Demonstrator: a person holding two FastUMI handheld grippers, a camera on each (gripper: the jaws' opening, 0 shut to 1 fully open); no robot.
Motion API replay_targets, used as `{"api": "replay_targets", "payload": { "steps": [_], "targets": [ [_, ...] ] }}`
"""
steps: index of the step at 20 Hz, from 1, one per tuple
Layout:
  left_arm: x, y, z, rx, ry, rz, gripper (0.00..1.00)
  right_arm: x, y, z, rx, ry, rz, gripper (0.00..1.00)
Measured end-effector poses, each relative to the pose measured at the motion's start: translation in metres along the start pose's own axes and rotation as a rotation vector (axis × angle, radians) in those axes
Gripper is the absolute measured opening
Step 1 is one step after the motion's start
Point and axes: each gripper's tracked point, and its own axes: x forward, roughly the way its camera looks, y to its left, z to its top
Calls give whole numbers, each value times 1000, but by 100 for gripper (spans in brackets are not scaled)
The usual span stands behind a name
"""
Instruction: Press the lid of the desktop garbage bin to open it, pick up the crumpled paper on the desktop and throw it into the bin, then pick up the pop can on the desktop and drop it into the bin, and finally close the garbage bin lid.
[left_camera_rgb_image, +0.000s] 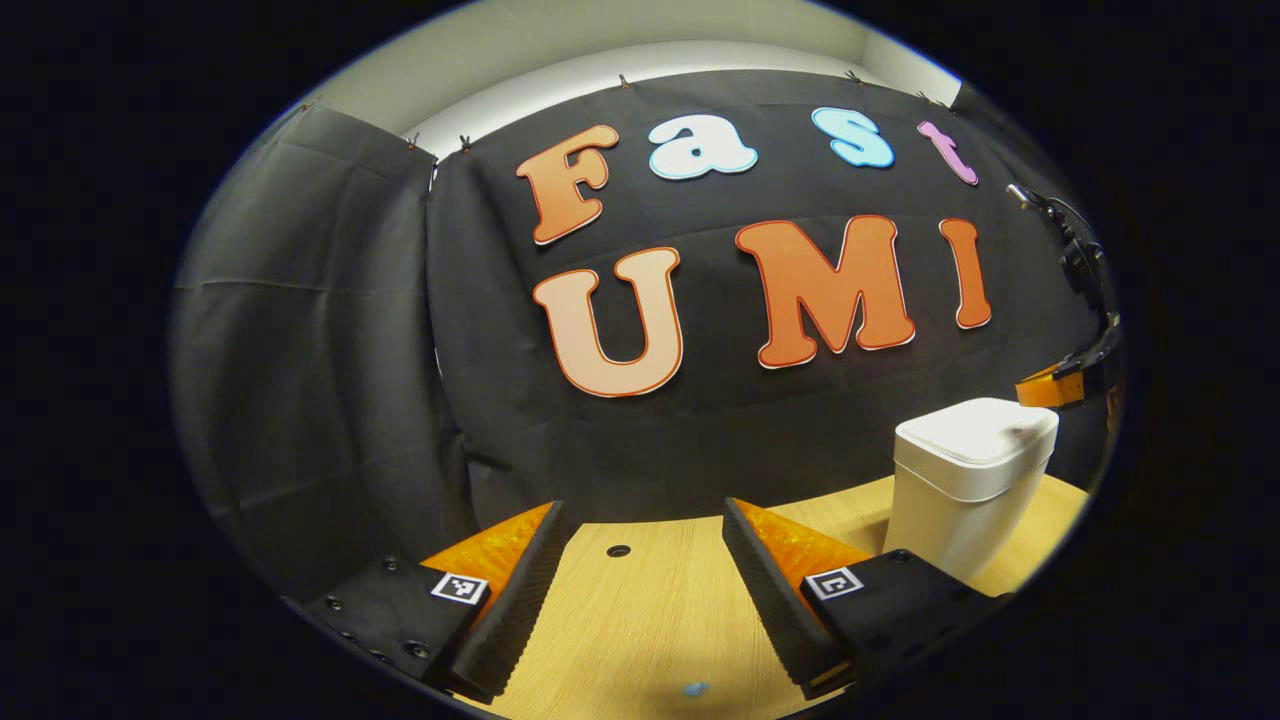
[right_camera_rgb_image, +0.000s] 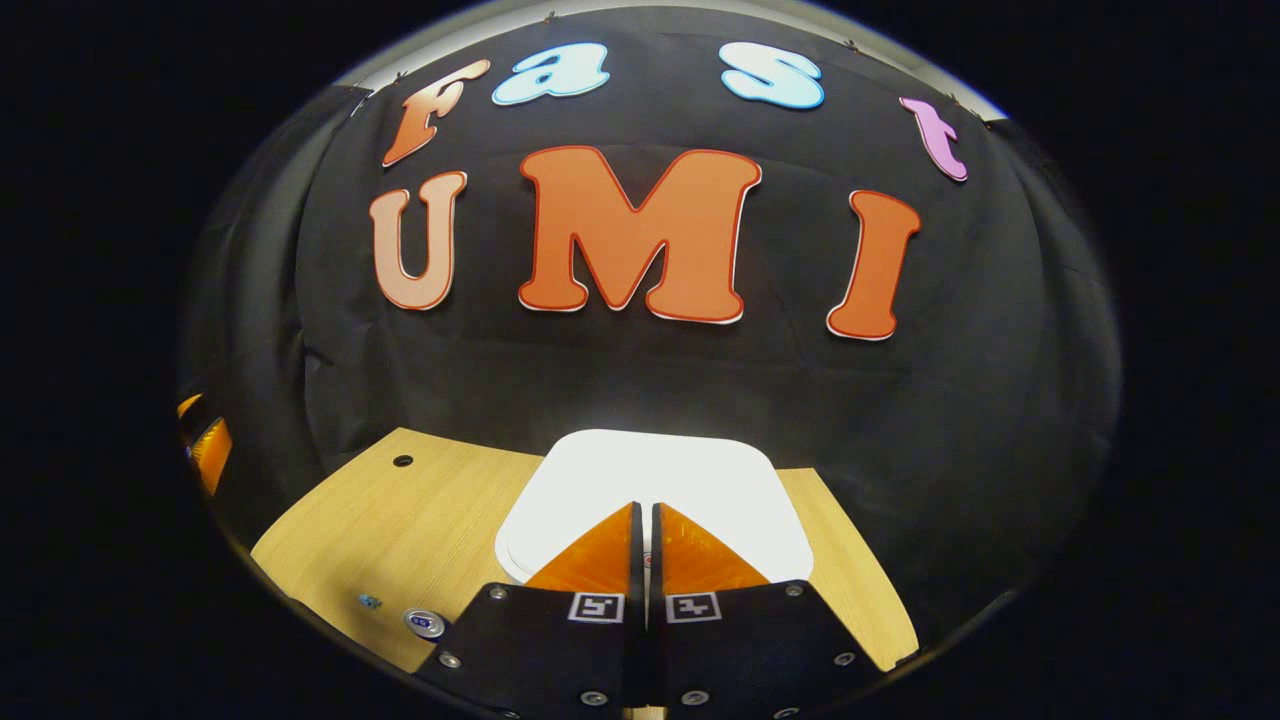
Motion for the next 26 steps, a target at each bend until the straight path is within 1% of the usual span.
{"api": "replay_targets", "payload": {
  "steps": [5,7,8,12,14,15,18,19,22,23,24,26],
  "targets": [
    [2,-5,-2,0,19,17,99,8,-2,-19,-2,52,13,1],
    [1,-8,-4,0,21,23,99,9,-3,-28,9,92,24,1],
    [2,-11,-4,2,25,24,99,14,-5,-26,4,90,26,1],
    [1,-19,-9,21,45,30,99,13,-7,-32,-74,112,22,1],
    [-1,-22,-10,27,45,27,99,13,-8,-30,-40,111,32,1],
    [-2,-23,-11,25,44,20,99,14,-9,-26,-30,99,36,1],
    [-1,-16,-6,25,32,24,99,10,-10,-15,-91,34,-1,1],
    [1,-12,-5,28,28,24,99,8,-7,-4,-88,-6,-4,1],
    [4,-2,-7,31,19,3,99,-2,-4,37,-83,-126,-48,1],
    [6,2,-8,28,18,0,99,-3,-3,48,-90,-154,-62,1],
    [10,6,-12,15,24,-5,99,-4,-1,53,-116,-157,-81,1],
    [17,8,-16,-12,33,-29,99,-9,7,73,-126,-207,-82,1]
  ]
}}
